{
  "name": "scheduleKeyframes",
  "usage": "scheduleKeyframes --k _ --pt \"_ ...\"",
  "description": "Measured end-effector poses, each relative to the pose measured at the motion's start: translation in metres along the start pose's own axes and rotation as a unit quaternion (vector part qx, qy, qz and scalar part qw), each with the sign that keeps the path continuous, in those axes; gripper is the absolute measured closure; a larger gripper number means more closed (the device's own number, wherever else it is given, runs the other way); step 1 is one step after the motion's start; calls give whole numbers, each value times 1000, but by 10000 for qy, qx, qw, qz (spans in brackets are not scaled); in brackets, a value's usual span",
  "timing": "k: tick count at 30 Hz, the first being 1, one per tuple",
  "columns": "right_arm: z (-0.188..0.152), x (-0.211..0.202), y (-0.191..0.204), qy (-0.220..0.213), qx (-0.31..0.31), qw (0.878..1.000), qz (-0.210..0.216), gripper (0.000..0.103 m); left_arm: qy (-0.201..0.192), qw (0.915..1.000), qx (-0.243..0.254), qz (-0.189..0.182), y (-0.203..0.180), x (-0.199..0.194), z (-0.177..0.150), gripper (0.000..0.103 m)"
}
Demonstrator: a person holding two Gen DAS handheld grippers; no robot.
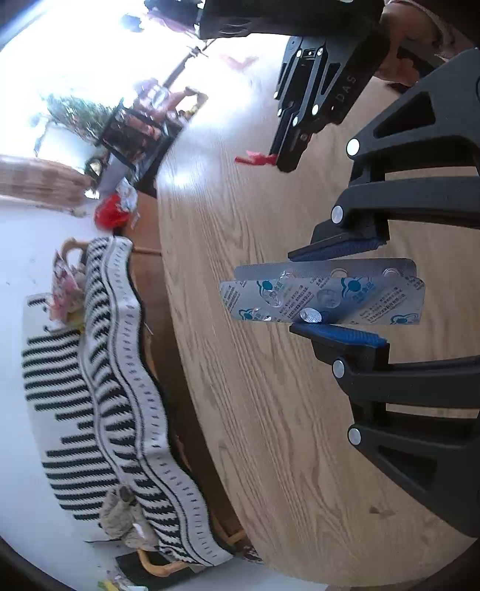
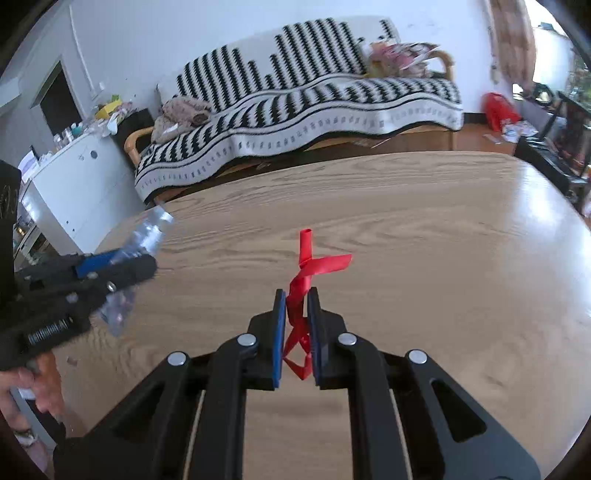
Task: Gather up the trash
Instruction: 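Carry the blister pack and red ribbon over the black bin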
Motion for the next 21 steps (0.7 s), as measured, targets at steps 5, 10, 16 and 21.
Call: scheduleKeyframes --k 5,10,16,21 --pt "-28 -94 -52 -343 281 9986 -278 91 -168 9979 217 -584 -74 -34 -18 71" --pt "-51 -175 -97 -694 436 9945 -659 91 -149 9913 395 -1247 -152 -50 -40 70" --pt "-120 -216 -159 -431 1062 9904 -772 91 368 9787 789 -1859 -241 -34 -89 70" --pt "-200 -203 -203 131 1760 9809 -823 91 1143 9618 1235 -2161 -301 5 -143 70"
Point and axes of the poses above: each gripper's, at about its wrist camera, not at the fingertips, and x roughly the way its jaws point, y to its left, z to its top, the point moved 2 cm from there along x, roughly the way its jaws point, and after that the axes turned 5 degrees about -z, right-handed, at the moved point
